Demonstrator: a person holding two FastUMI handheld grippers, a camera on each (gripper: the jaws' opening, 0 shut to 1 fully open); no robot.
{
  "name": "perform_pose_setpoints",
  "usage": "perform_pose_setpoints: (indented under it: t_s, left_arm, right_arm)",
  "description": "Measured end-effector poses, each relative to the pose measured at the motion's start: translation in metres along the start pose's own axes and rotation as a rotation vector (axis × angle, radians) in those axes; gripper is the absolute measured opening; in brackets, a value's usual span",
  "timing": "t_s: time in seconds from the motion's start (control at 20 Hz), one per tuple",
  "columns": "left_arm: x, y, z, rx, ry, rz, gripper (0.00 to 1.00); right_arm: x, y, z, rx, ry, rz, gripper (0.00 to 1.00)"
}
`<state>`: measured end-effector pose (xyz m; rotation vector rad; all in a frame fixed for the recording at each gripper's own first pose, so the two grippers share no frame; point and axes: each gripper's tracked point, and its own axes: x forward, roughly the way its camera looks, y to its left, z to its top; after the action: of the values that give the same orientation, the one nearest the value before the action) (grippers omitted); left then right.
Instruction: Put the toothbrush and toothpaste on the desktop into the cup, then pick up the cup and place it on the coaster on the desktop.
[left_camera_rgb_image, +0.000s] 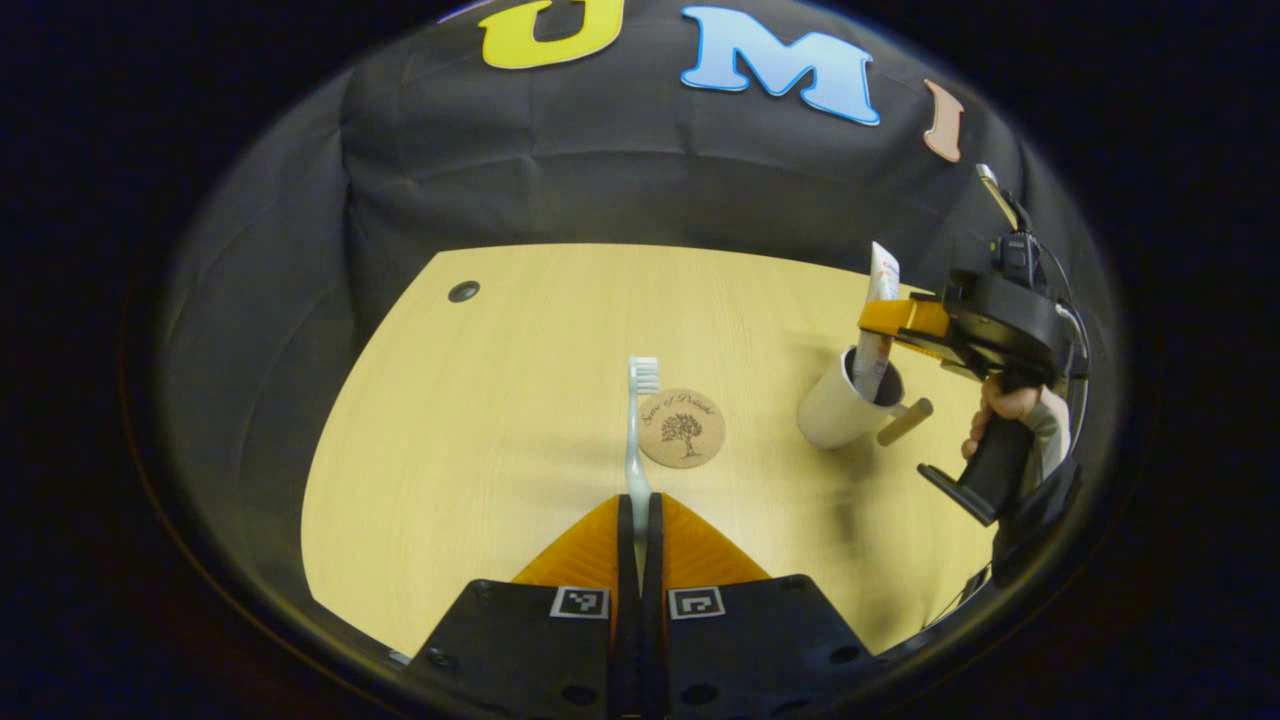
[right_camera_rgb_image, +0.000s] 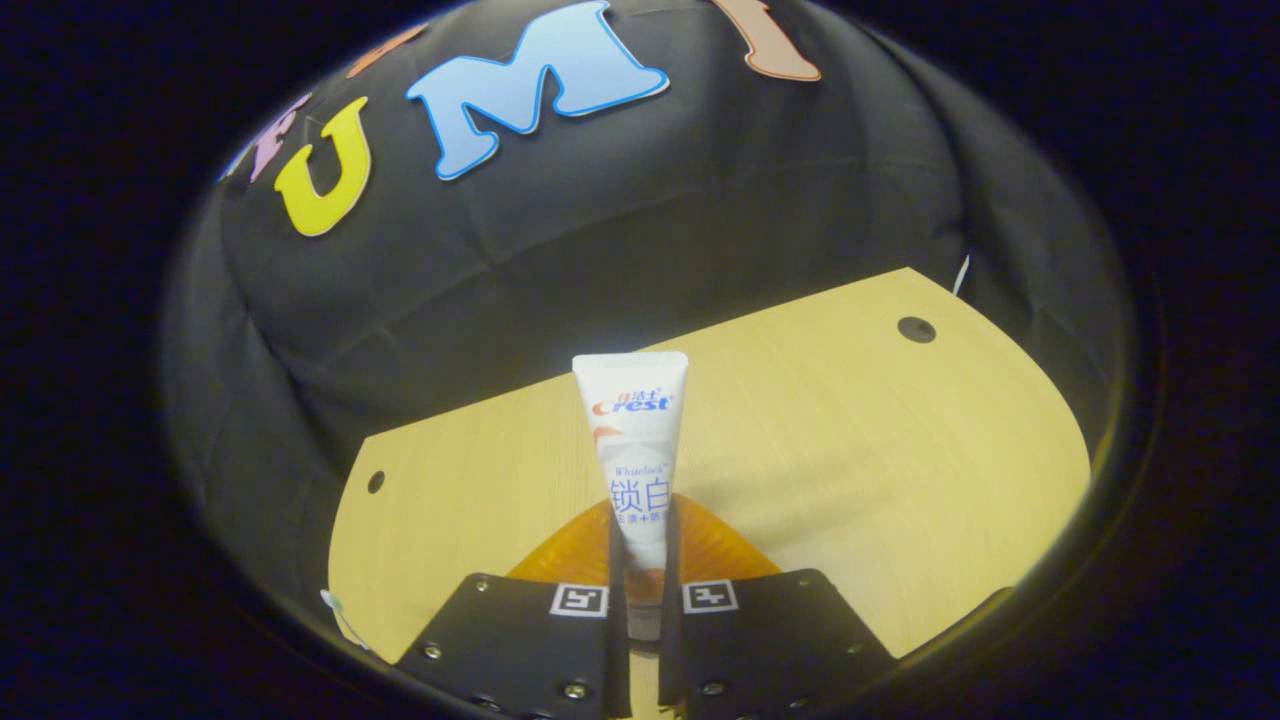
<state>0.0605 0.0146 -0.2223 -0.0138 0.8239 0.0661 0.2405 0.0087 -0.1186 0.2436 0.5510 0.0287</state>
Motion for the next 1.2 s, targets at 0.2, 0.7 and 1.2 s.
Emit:
perform_pose_setpoints:
  t_s: [0.2,0.7,1.2]
  left_arm:
    - [0.0,0.0,0.011,-0.005,-0.008,0.004,0.08]
    - [0.015,-0.015,0.044,0.004,-0.067,-0.039,0.07]
    - [0.038,-0.018,0.061,0.006,-0.179,-0.143,0.07]
  right_arm:
    - [-0.008,0.001,-0.011,0.0,0.008,0.008,0.22]
    - [-0.04,-0.002,-0.026,0.026,0.03,0.039,0.34]
    - [-0.099,-0.021,0.042,0.125,-0.133,0.067,0.78]
